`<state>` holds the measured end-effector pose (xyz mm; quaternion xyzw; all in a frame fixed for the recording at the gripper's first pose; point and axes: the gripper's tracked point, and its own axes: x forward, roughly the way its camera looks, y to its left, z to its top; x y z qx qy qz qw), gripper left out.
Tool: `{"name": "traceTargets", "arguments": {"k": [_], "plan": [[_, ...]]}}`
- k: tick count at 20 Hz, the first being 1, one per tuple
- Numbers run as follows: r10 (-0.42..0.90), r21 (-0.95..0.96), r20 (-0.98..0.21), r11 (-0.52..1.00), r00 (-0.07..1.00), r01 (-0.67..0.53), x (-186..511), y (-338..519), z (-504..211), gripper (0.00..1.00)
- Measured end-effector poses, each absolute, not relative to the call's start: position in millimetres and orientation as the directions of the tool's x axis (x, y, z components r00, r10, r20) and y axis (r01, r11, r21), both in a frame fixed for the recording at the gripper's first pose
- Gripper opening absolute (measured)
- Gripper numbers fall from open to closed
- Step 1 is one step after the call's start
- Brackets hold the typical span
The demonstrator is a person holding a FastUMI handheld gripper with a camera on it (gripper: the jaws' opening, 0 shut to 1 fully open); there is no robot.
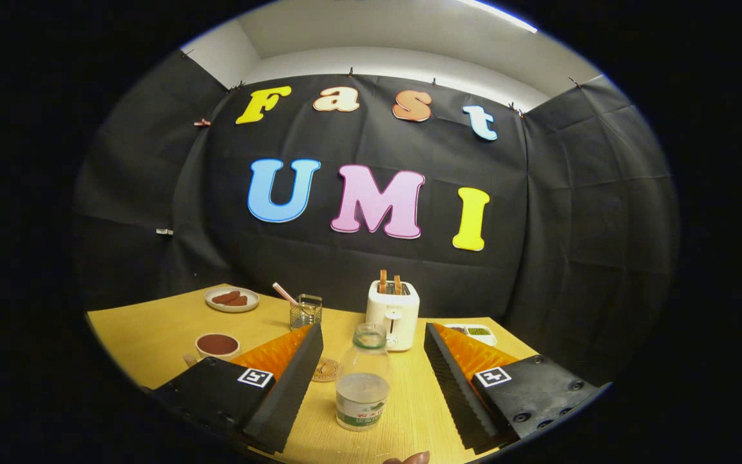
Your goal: Take the bottle from table, then pour the juice into the cup, finally place the bottle on the coaster
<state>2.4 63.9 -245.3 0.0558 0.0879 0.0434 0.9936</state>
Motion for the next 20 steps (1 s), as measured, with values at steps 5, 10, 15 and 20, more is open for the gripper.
{"name": "traceTargets", "arguments": {"k": [5,10,15,20], "plan": [[0.12,0.147,-0.22,0.985,0.968,-0.089,6.9,78.8,-305.3,0.97],[0.126,0.156,-0.248,0.984,0.96,-0.089,19.8,78.2,-347.5,0.97],[0.148,0.181,-0.272,0.978,0.951,-0.1,34.8,81.5,-368.4,0.97],[0.116,0.178,-0.34,0.982,0.933,-0.058,45.7,82.3,-374.1,0.76]]}}
